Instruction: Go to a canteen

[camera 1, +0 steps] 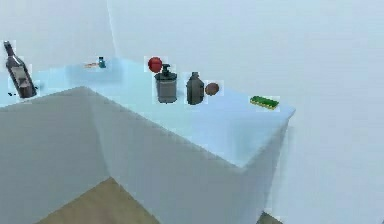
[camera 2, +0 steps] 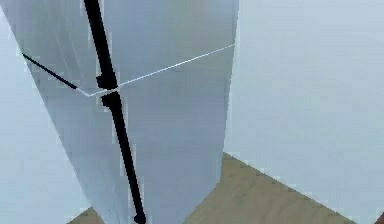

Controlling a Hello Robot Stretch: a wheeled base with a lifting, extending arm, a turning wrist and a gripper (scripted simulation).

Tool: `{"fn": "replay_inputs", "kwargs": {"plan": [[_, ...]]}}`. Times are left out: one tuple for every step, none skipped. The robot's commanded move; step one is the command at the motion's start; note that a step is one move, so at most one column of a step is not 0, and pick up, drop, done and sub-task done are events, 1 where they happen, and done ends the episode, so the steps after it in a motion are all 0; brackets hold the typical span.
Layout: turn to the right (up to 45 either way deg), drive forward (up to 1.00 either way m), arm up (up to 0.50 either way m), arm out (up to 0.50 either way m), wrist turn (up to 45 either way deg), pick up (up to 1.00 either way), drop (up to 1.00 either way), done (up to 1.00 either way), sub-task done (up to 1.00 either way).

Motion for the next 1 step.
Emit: {"fn": "replay_inputs", "kwargs": {"plan": [[0.0, 0.00, 0.00, 0.00, 0.0, 0.00, 0.00, 1.00, 0.00]]}}
